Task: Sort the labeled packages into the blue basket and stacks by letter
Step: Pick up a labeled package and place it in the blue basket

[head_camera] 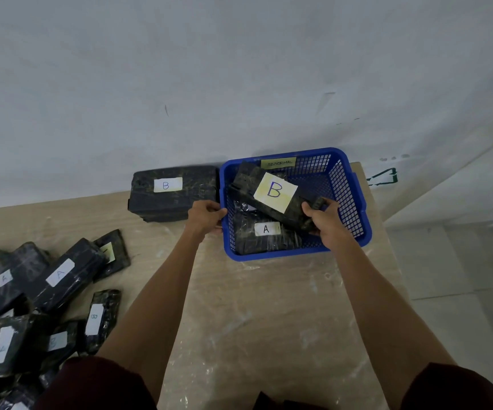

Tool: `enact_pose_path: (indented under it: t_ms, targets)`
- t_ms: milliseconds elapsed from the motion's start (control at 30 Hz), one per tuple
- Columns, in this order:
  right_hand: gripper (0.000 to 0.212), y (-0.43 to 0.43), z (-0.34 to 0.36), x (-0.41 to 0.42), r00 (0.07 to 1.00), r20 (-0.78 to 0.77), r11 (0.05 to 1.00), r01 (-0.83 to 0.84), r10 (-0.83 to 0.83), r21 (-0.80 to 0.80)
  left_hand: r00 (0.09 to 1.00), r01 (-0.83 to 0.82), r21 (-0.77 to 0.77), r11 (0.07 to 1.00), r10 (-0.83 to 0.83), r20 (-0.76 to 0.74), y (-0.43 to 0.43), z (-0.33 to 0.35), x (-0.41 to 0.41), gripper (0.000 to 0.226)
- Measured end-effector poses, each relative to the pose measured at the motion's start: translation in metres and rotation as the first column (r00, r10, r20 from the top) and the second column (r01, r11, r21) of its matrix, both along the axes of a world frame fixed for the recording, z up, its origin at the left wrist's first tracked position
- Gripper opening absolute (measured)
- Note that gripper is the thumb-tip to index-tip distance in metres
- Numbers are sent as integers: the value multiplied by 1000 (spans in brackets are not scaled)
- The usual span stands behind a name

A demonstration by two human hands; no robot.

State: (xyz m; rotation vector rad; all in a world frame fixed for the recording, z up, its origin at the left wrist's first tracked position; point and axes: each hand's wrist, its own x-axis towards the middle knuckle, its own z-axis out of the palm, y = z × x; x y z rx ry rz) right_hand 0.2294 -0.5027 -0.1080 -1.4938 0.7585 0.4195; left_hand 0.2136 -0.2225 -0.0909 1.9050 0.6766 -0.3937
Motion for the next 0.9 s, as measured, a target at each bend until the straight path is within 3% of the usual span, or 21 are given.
enact_pose_path:
  t_ms: [167,500,767,900]
  targets:
    - [53,8,5,-8,999,-35,996,30,-27,89,1000,3,7,1000,-3,2,-1,1,1,21]
    - [57,30,11,-30,988,-121,934,-51,100,353,1000,6,-1,1000,-6,13,-2,6,-1,20]
    - [26,20,18,-32,957,-157,920,-175,242,350,999,7,-2,1000,-7,31,-3,6,-2,19]
    - [45,28,20,-28,922,-132,919,-331,363,212,999,12,-12,1000,-12,42,-4,6,-3,18]
